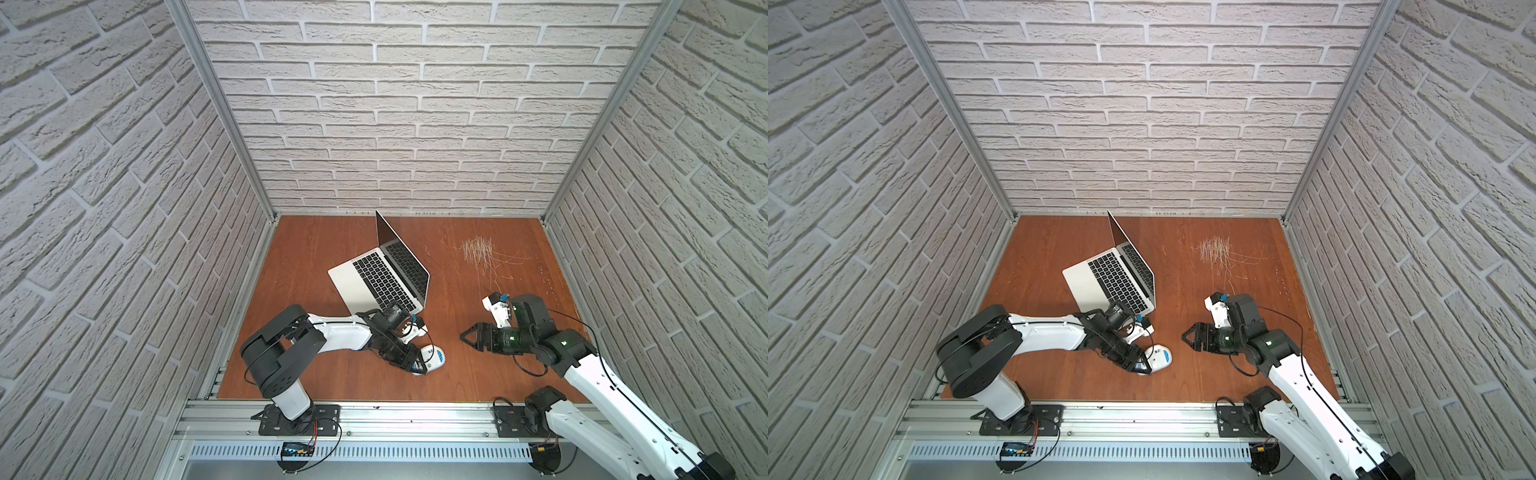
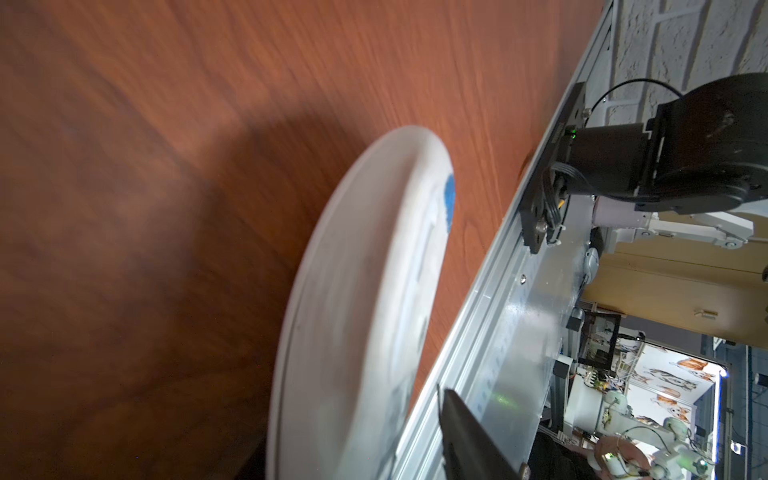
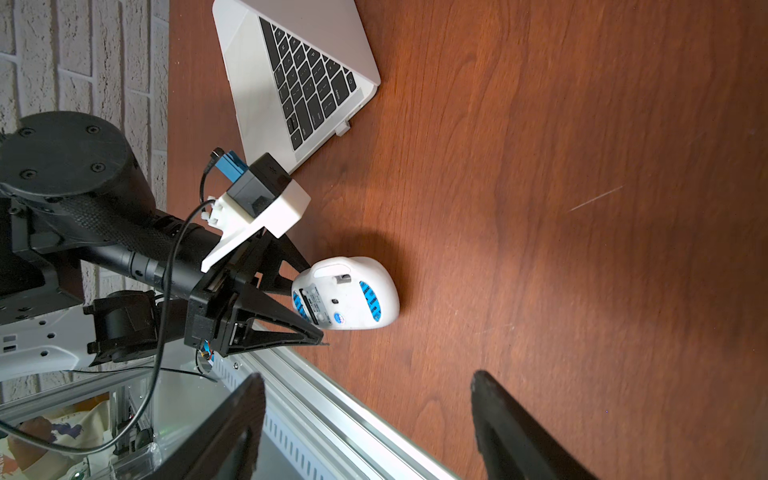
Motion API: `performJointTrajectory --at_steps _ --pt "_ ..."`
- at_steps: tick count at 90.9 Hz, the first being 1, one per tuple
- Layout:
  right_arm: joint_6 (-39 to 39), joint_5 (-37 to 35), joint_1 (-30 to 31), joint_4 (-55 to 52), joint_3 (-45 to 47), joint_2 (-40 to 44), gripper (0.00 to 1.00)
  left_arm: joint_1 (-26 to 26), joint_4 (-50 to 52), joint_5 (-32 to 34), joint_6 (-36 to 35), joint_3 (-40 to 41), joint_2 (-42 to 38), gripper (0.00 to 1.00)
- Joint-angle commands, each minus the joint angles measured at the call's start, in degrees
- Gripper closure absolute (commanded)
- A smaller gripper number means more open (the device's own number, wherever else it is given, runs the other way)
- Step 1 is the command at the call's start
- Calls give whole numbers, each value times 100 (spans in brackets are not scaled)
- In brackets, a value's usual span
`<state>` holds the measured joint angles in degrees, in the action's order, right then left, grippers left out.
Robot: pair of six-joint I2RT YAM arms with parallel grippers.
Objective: Remove the wireless mouse receiver from the laptop
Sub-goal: Place the mouse at the center of the board.
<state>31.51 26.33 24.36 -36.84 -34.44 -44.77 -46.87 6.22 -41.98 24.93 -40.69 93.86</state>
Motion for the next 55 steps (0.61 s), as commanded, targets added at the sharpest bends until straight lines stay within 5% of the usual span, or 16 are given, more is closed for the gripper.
performJointTrajectory --at_steps 1,20,55 --pt "-5 -12 -37 94 67 80 20 40 323 398 -123 77 -114 35" --pt "-38 14 -37 95 67 59 20 53 433 740 -132 192 -478 19" --pt "-96 27 -36 228 129 132 23 346 811 1522 19 311 -1569 14"
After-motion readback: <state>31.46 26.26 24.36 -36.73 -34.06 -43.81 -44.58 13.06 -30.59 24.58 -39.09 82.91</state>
